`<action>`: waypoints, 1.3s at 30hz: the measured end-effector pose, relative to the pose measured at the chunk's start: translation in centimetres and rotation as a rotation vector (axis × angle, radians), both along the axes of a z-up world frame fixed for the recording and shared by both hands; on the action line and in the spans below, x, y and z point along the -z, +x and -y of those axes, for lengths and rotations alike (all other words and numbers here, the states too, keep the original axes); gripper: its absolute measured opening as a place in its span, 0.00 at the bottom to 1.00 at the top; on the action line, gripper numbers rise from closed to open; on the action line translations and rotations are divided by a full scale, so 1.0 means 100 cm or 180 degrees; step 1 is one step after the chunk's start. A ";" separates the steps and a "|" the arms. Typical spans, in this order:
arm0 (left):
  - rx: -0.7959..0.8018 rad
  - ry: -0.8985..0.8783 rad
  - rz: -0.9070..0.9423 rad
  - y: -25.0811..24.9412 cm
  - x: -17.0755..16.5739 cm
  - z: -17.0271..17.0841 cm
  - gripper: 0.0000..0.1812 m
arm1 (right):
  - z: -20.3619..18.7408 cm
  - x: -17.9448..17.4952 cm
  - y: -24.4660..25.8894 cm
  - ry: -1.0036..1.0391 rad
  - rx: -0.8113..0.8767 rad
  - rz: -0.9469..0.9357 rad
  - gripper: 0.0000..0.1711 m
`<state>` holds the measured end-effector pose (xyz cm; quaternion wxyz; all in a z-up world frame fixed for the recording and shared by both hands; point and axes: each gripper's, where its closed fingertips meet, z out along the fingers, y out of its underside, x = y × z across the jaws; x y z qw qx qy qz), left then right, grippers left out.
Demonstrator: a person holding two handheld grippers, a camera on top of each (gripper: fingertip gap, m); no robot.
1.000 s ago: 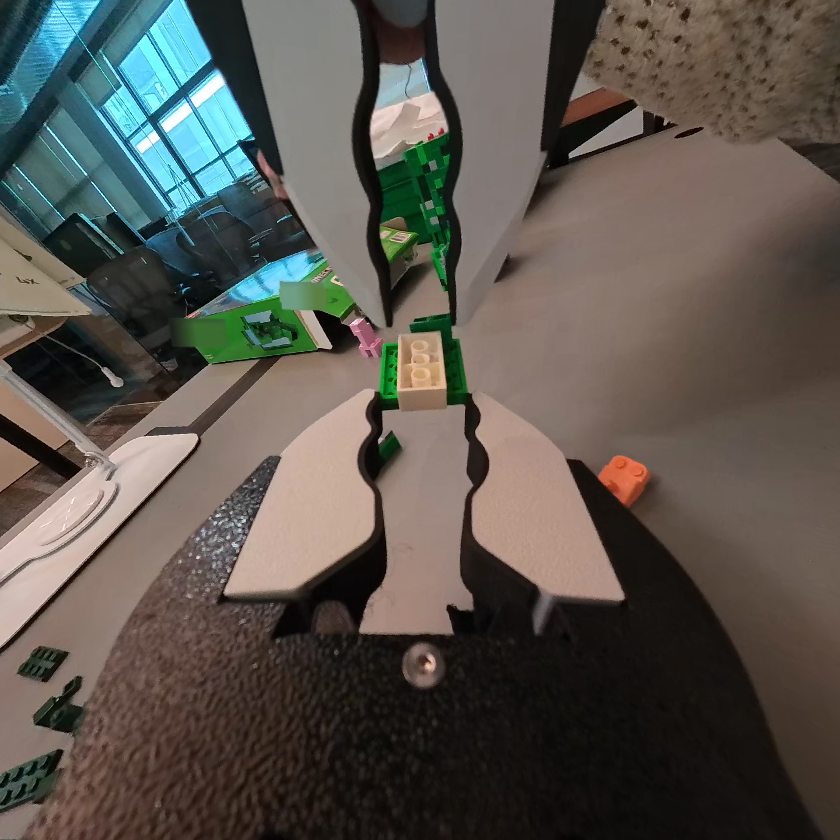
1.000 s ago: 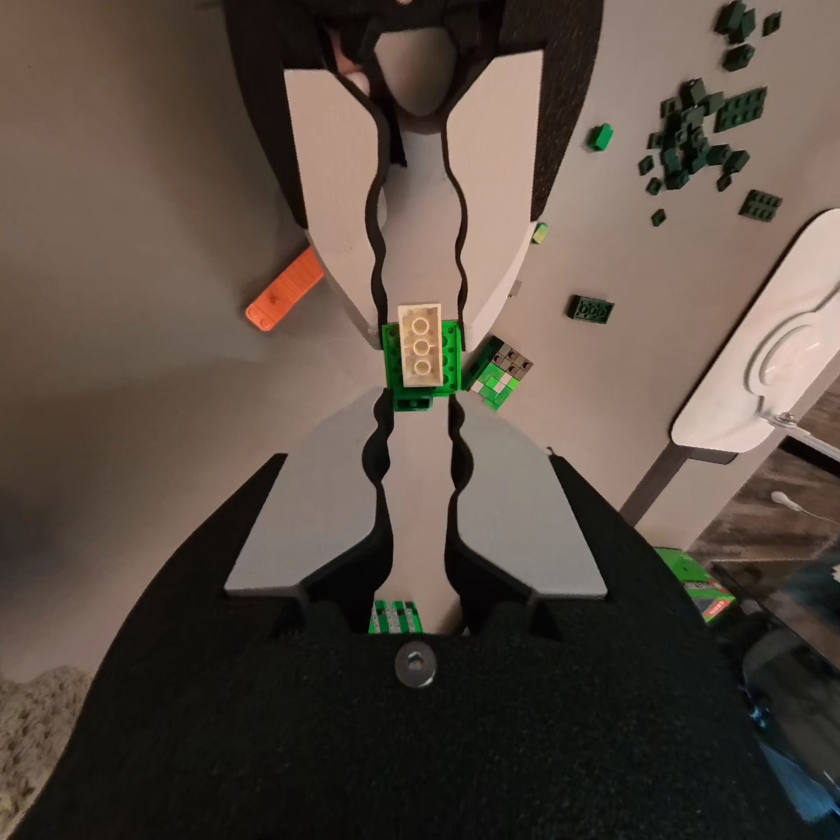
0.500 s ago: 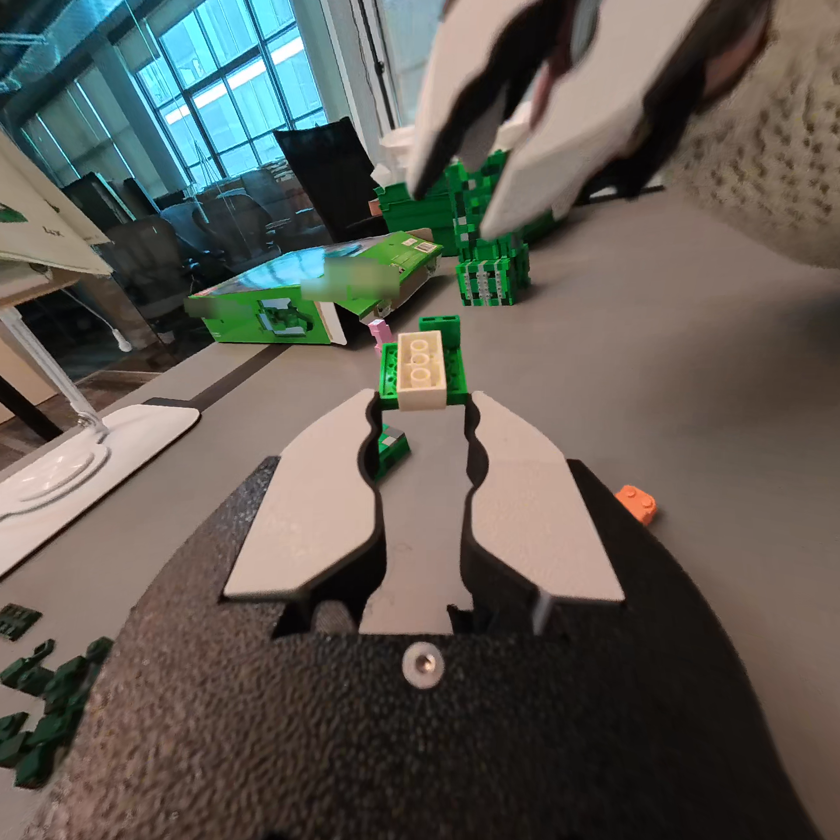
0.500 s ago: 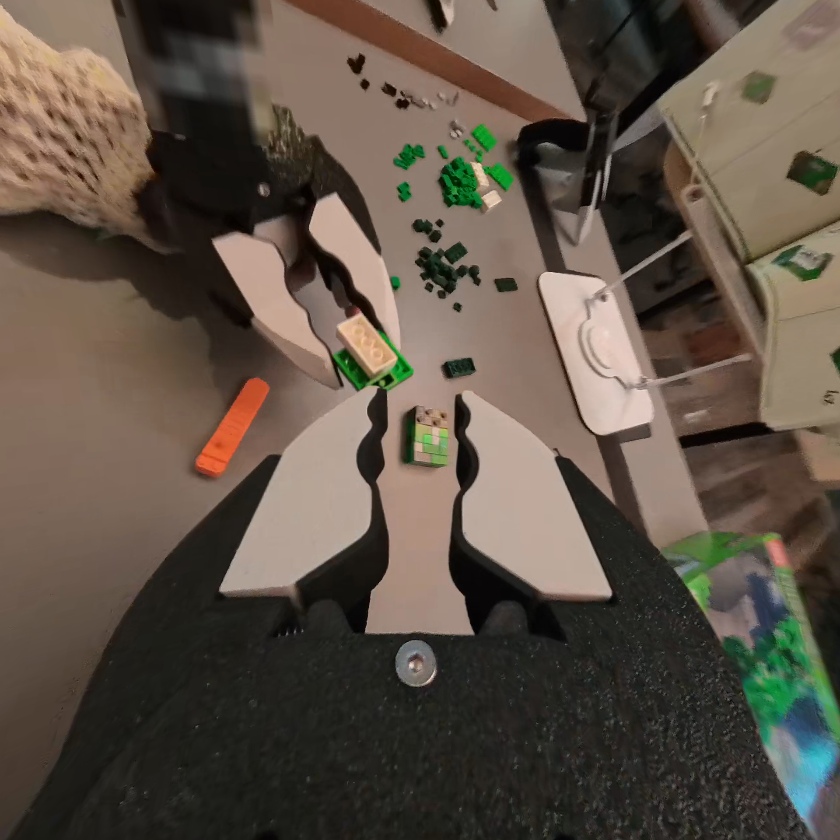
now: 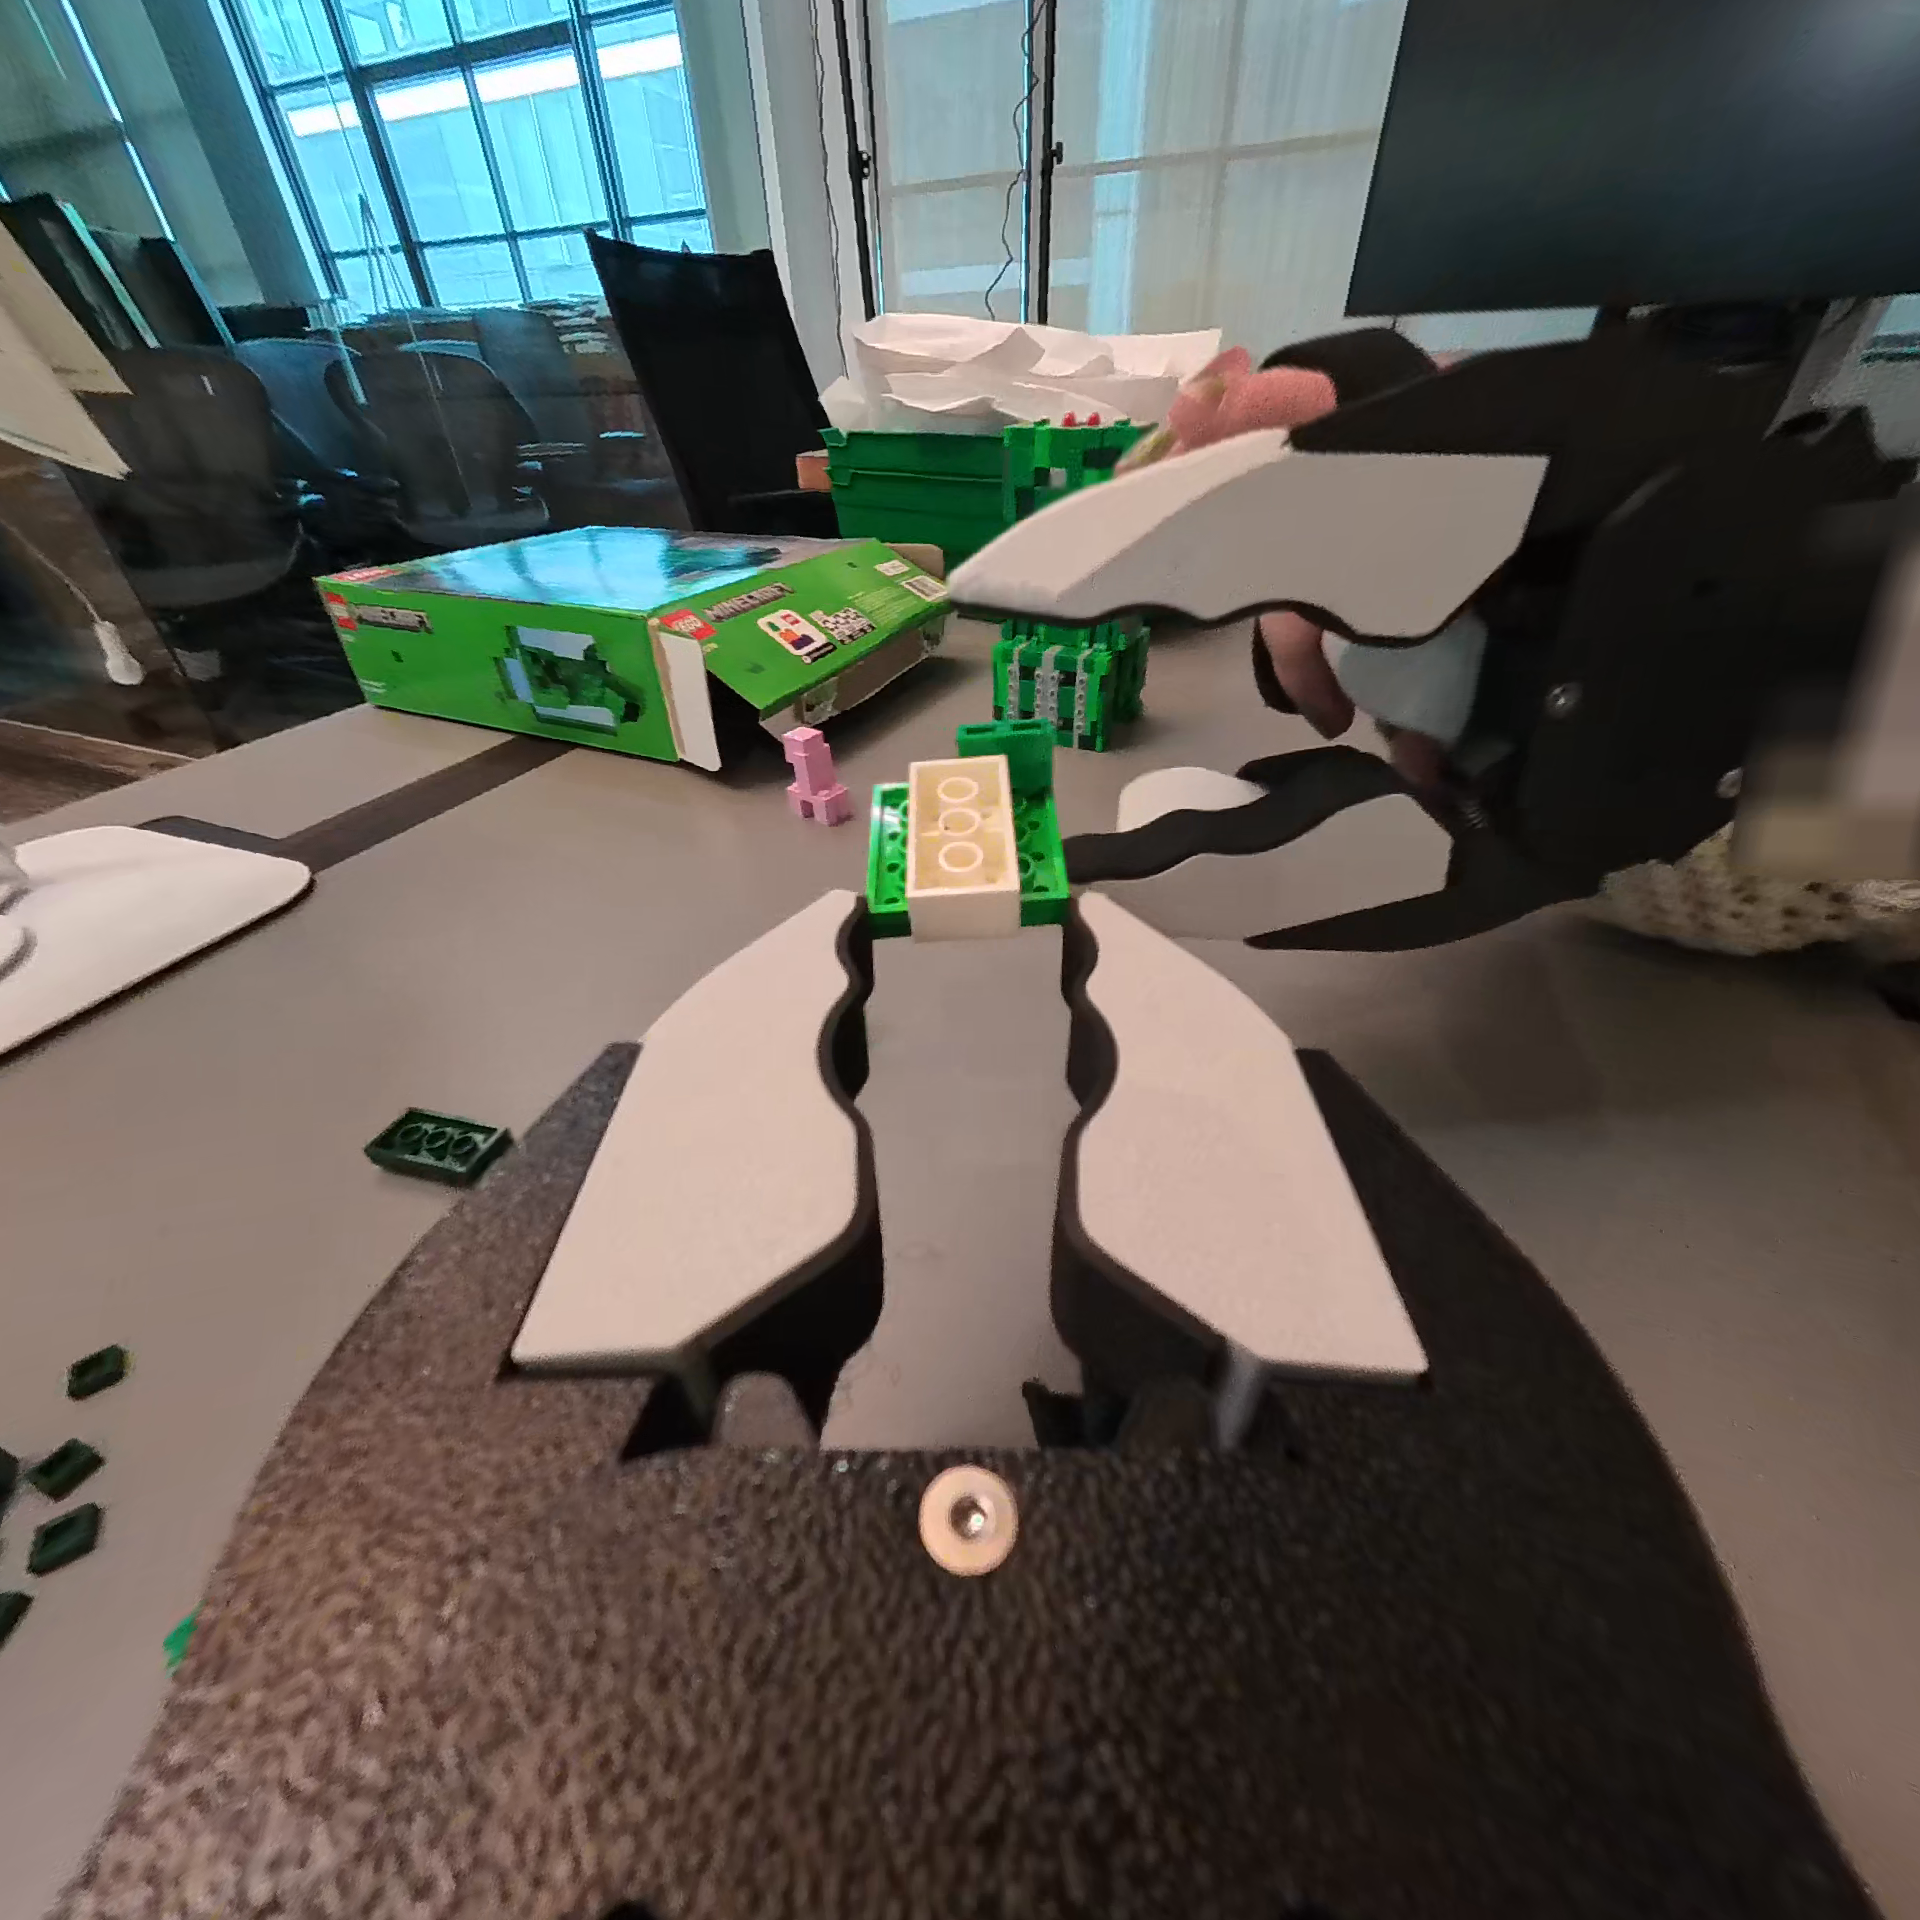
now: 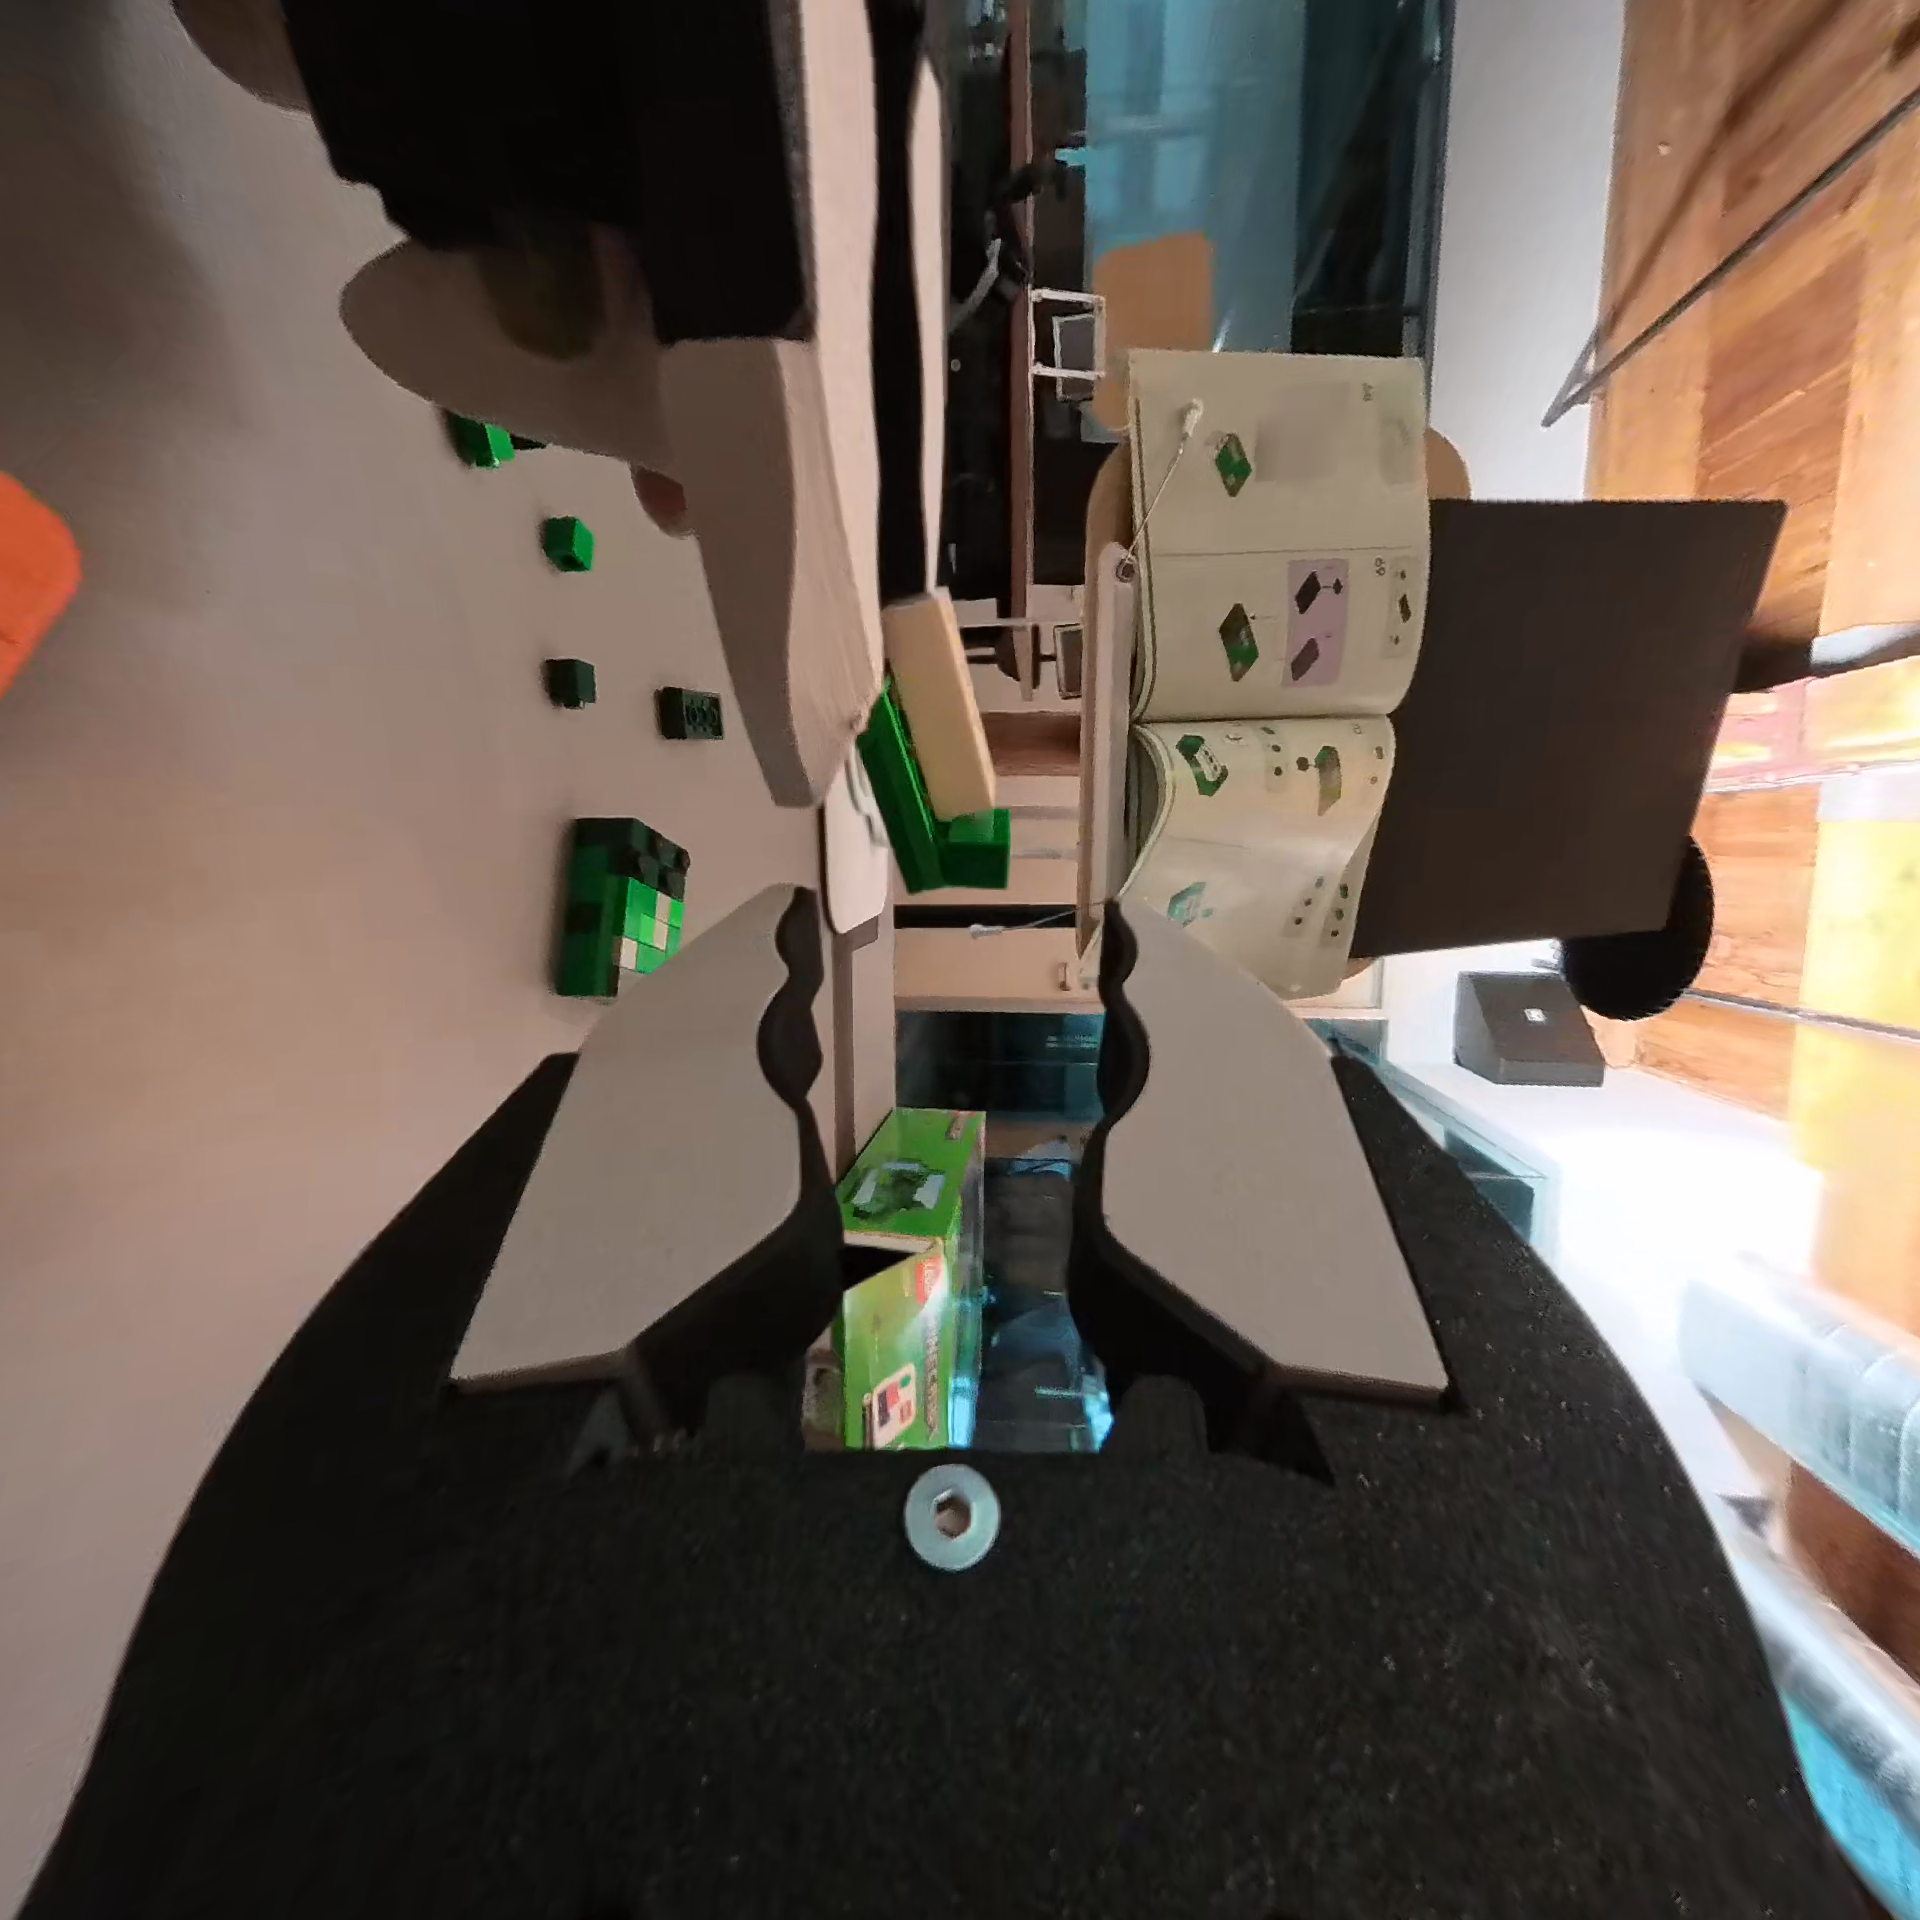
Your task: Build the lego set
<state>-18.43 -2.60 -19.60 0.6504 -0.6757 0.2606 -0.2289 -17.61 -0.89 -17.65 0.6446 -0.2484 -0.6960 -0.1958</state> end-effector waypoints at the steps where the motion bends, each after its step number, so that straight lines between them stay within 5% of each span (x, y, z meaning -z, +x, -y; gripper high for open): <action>1: 0.0021 -0.0023 0.0017 0.001 0.000 0.000 0.20 | 0.000 0.001 -0.001 0.0036 -0.0015 0.0032 0.28; 15: 0.0126 -0.0115 0.0083 0.004 0.001 0.003 0.20 | 0.001 0.002 -0.011 0.0420 -0.0110 0.0172 0.12; 25: 0.0098 -0.0195 -0.0005 0.004 0.005 0.002 0.20 | 0.001 0.001 -0.010 0.0736 -0.0132 0.0324 0.11; 29: 0.0046 -0.0133 0.0030 0.003 0.003 0.001 0.20 | -0.002 0.005 -0.010 0.0201 -0.0098 0.0270 0.10; 33: -0.0437 0.0478 -0.0842 -0.009 0.001 -0.005 0.29 | -0.005 0.024 -0.010 -0.0694 -0.0055 0.0320 0.11; 39: -0.0400 0.1004 -0.1739 0.000 0.008 0.003 0.19 | 0.000 0.042 -0.008 -0.1283 -0.0123 0.0409 0.11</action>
